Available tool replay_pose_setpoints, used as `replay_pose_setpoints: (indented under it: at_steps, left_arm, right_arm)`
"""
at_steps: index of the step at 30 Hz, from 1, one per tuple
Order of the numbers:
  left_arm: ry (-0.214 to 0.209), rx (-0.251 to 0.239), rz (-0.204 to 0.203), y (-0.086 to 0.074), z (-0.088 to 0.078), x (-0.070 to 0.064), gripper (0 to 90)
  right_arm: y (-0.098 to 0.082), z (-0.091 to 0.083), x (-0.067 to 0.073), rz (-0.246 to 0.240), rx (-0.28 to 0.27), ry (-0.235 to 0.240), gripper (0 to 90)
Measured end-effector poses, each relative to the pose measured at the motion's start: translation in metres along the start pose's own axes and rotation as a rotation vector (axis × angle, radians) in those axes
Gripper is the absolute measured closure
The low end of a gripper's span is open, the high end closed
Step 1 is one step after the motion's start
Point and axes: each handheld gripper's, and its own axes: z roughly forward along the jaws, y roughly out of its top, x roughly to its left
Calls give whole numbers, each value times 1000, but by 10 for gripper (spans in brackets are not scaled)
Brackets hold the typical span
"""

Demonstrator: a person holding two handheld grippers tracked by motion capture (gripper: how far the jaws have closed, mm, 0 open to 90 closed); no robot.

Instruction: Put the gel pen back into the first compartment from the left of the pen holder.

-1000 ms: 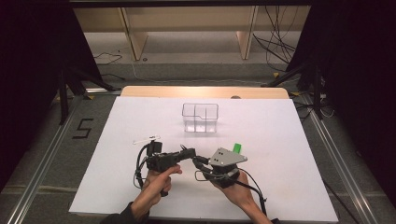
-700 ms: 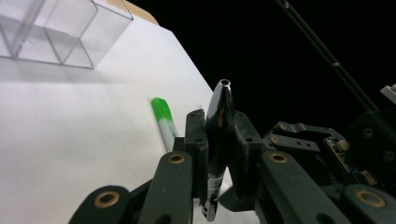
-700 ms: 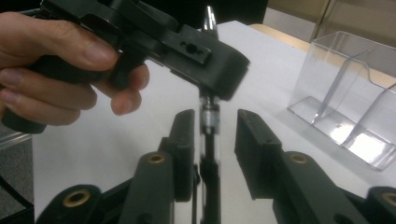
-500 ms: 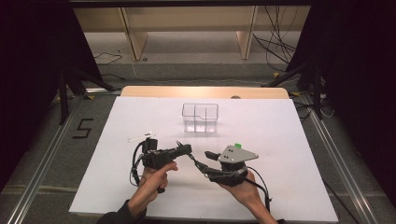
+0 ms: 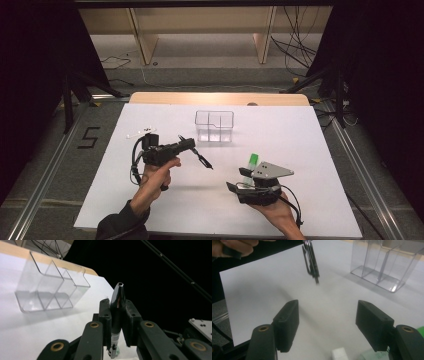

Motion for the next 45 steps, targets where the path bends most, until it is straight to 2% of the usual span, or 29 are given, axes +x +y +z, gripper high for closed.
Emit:
replay_pose_setpoints:
  at_steps: [7,10,19,23,29,38,45]
  left_arm:
    - [30,-14,58,26,3,-2,795]
    - [44,-20,88,39,4,-5,795]
    - [79,-23,135,70,15,-10,795]
    - [109,-20,161,82,22,-11,795]
    - [151,-18,176,93,31,-7,795]
    - [223,-26,228,110,48,-4,795]
    - [269,-34,231,119,59,5,795]
  right_arm:
    - [-8,-6,-4,14,12,-13,318]
    - [-12,-11,-7,35,12,-17,302]
    - [-18,-16,-8,53,13,-19,277]
    - [-20,-18,-8,54,14,-22,270]
    - [-23,-22,-9,63,12,-27,257]
    - [-25,-22,-9,77,14,-23,236]
    - [-27,-23,-9,78,14,-21,230]
